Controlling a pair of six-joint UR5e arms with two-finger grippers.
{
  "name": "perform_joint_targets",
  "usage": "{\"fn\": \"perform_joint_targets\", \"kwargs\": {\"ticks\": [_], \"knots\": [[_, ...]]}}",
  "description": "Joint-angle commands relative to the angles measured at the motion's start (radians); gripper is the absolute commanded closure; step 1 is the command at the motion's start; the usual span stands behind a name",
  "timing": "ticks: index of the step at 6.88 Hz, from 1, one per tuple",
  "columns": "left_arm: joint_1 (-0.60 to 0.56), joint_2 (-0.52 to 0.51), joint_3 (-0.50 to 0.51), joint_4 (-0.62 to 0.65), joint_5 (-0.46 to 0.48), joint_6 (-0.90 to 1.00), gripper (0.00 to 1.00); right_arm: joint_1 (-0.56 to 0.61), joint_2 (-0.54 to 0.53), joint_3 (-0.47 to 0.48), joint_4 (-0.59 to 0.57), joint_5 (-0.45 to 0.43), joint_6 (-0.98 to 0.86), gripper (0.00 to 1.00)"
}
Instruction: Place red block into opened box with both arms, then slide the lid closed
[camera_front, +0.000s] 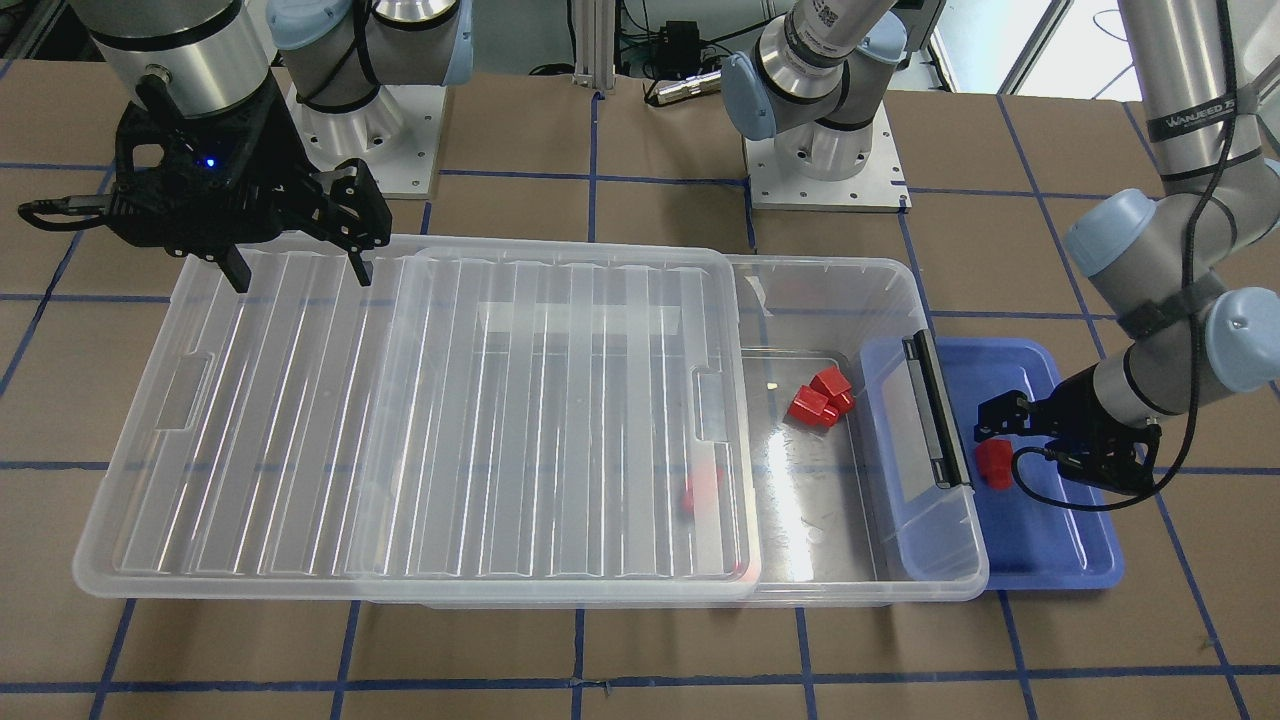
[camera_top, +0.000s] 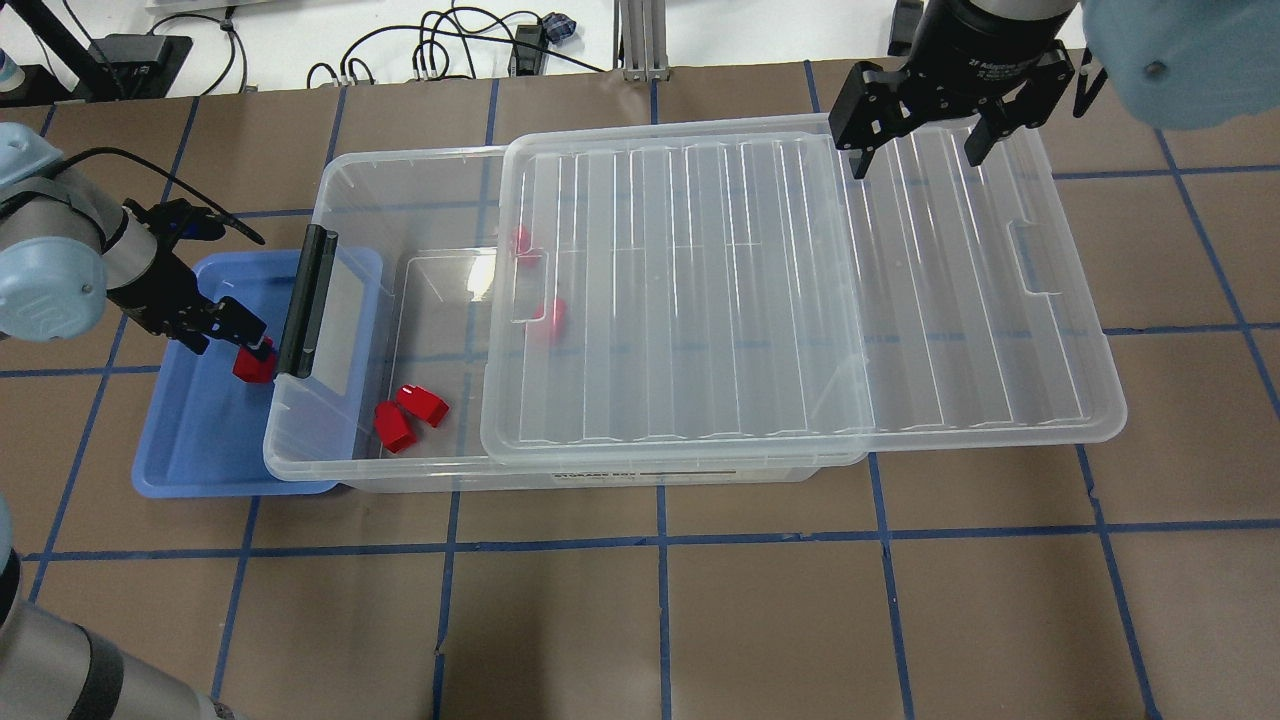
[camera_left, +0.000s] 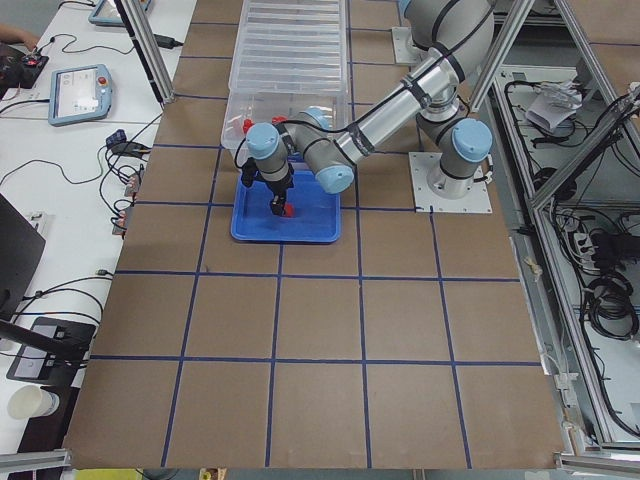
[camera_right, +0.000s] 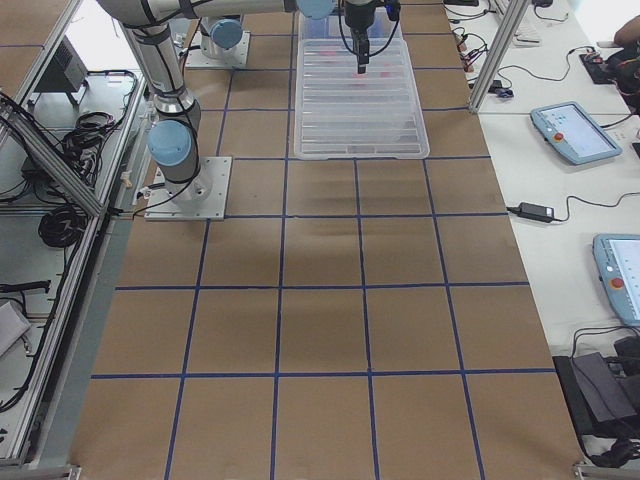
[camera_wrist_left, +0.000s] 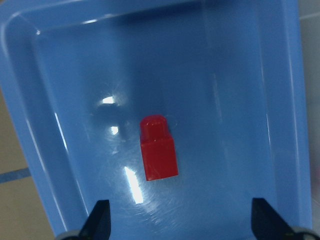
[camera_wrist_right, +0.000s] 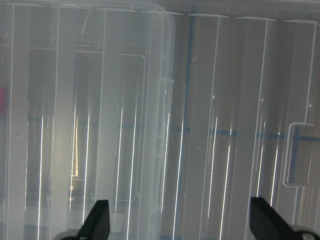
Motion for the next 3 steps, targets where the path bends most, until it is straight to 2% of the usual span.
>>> {"fn": "perform_joint_targets", "kwargs": {"ticks": [1,2,3], "knots": [[0.000,-0.055,-0.016,0.052,0.011,-0.001,0.23,0.000,0.000,0.000,0.002,-0.001,-0.002,0.00],[0.000,-0.060,-0.016,0.054,0.019,-0.002,0.48,0.000,0.000,0.000,0.002,-0.001,-0.002,0.00],[-0.001,-0.058,-0.012,0.052,0.020,-0.010,0.80,0.000,0.000,0.002,0.003,-0.001,-0.002,0.00]]}}
